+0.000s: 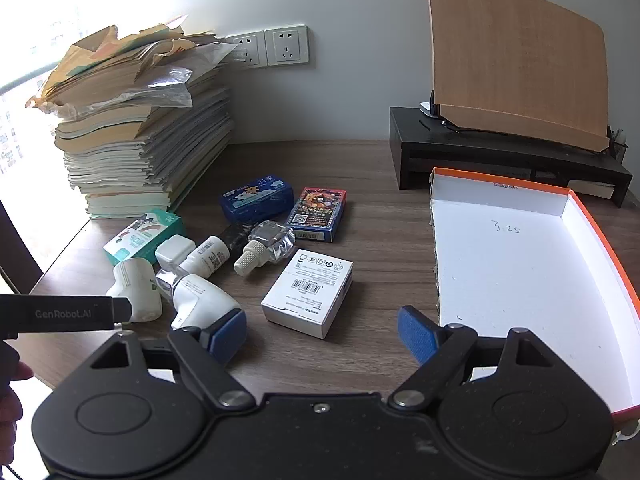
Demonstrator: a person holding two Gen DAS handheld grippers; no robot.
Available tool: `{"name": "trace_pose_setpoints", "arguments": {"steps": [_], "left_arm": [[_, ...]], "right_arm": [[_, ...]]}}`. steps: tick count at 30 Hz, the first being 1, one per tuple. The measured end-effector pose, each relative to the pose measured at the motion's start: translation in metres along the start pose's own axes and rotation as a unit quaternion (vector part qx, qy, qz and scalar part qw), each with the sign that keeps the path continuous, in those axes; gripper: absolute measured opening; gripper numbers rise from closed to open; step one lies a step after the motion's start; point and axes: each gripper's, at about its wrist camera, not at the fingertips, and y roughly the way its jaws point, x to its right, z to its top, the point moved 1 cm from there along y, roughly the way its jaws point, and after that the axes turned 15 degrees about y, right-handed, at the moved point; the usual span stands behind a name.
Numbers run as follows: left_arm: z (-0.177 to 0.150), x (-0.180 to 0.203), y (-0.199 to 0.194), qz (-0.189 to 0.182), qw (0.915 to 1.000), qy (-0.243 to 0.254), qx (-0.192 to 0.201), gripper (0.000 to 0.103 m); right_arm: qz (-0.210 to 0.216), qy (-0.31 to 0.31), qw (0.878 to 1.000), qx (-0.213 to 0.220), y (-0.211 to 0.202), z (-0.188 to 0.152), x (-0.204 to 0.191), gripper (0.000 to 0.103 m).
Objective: Organize rigid objects
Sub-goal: 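Move the left gripper toward the white plug diffuser while the right gripper approaches the white adapter box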
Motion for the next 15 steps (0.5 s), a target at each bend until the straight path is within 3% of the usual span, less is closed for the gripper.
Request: {"name": "trace_pose_setpoints", "arguments": {"steps": [15], "left_arm": [[0.0057, -0.0013, 0.0081, 0.003, 1.0000, 0.007, -0.001, 0.103]], "right_arm": [[0.001, -0.001, 1.000, 0.000, 0.0044, 0.0034, -0.0025, 0.097]]}}
